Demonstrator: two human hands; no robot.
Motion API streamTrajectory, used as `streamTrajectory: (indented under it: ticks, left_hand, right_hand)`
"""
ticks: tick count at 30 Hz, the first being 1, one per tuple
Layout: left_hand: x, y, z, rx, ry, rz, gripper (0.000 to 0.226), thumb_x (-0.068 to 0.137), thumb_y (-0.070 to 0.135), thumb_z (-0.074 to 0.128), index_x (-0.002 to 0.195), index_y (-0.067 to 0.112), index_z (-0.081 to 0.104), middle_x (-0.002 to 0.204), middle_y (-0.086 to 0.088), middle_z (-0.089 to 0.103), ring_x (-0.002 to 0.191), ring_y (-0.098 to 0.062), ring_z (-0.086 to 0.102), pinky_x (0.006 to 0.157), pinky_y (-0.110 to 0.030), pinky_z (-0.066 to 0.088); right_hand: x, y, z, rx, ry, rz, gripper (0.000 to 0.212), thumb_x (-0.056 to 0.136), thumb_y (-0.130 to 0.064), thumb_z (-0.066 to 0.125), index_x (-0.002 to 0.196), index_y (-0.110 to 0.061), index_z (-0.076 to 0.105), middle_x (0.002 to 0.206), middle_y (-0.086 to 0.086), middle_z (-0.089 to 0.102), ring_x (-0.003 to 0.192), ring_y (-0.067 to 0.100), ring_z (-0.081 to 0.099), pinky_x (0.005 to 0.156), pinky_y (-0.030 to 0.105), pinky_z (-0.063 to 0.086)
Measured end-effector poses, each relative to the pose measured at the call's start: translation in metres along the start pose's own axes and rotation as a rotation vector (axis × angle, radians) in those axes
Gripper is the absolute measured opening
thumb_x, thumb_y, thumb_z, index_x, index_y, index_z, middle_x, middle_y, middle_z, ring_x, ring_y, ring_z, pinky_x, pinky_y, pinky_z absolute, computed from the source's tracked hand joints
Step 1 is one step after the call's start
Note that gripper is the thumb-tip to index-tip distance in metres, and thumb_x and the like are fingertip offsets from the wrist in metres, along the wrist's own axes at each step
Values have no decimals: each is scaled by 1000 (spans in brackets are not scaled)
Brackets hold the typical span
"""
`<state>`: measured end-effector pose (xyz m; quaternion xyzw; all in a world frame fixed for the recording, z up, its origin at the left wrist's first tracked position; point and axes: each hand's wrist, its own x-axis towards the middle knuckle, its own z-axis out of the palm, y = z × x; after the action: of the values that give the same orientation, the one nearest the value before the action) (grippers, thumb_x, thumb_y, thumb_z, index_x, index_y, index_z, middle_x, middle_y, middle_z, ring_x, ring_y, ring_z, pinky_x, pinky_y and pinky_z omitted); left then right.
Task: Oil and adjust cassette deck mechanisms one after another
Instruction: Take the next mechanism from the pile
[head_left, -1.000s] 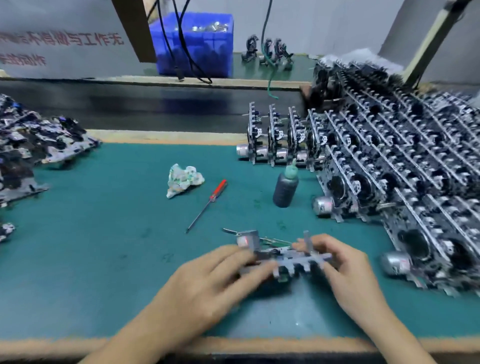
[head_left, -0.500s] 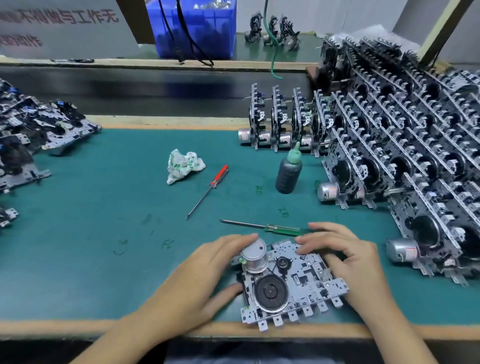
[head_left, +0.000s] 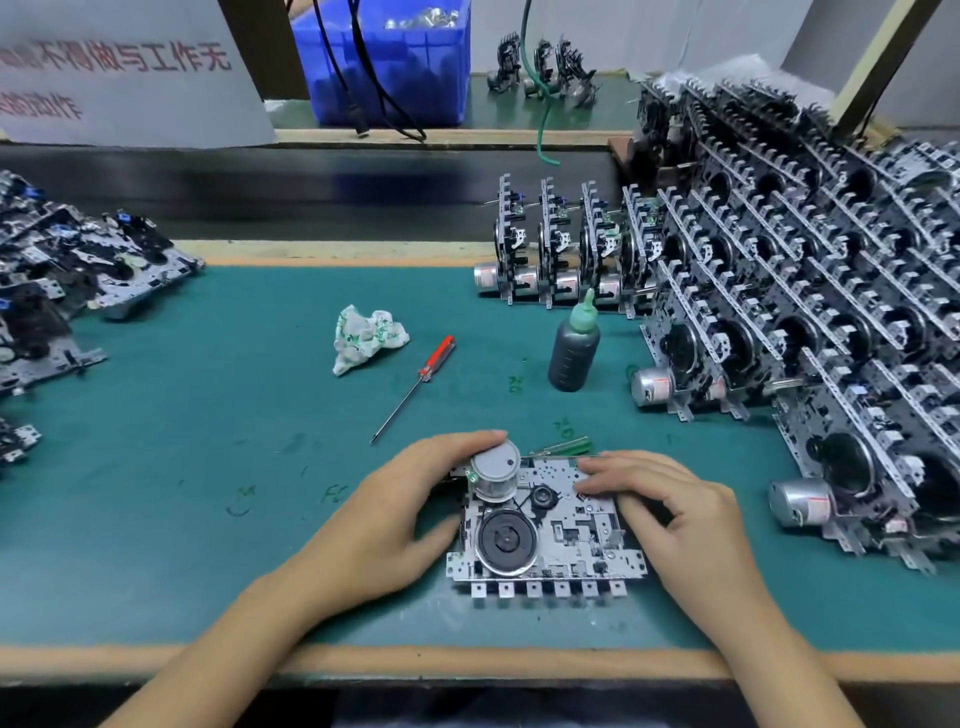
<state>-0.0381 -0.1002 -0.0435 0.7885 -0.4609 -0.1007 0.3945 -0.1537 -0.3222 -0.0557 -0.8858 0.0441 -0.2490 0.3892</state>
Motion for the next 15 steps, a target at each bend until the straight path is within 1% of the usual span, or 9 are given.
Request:
streamTrajectory:
  ticks: [2,4,6,8,9,12,15]
  left_hand:
    - [-5,2,-1,-113,-82,1,78,73,12,52,142,40,29,143,21,39,134,-4,37,109,-18,28]
    - [-9,3,-3,-154,-146,35,82,73,22,53,147,39,20,149,19,30,138,-8,31,110,-17,23]
    - [-10,3,-2,-129,-157,23,89,75,38,66,147,44,14,150,23,25,139,-5,28,110,-17,22]
    - [-9,3,1,-69,-132,-31,104,65,51,78,144,51,11,147,31,24,137,2,28,108,-13,22]
    - [-8,3,3,-38,-111,-40,106,61,52,81,143,53,13,145,32,26,135,3,30,107,-12,24]
    - [-7,2,6,-25,-70,-21,101,62,51,81,142,49,20,140,29,35,132,0,37,104,-13,29]
    - [-7,2,6,-53,-72,-22,103,62,54,81,144,47,19,141,29,34,132,2,36,103,-9,28]
  right_hand:
    - [0,0,0,6,3,0,44,73,20,64,79,-22,75,94,-19,70,99,-3,62,91,13,44]
    - [0,0,1,18,4,5,44,74,20,64,77,-23,75,93,-18,70,98,-2,63,90,13,45]
    - [0,1,1,24,5,8,45,74,20,64,76,-24,74,93,-18,70,97,-1,63,89,15,46]
    - [0,1,1,26,10,7,46,73,21,64,76,-25,73,93,-19,70,97,-1,63,88,15,46]
    - [0,1,1,28,11,8,47,73,21,64,76,-25,73,93,-19,70,97,-1,63,88,15,46]
    - [0,0,2,38,10,32,49,74,19,64,76,-29,74,92,-22,71,100,0,61,89,14,45]
    - [1,-1,2,39,13,72,50,75,15,64,76,-34,73,92,-26,70,105,3,57,91,17,44]
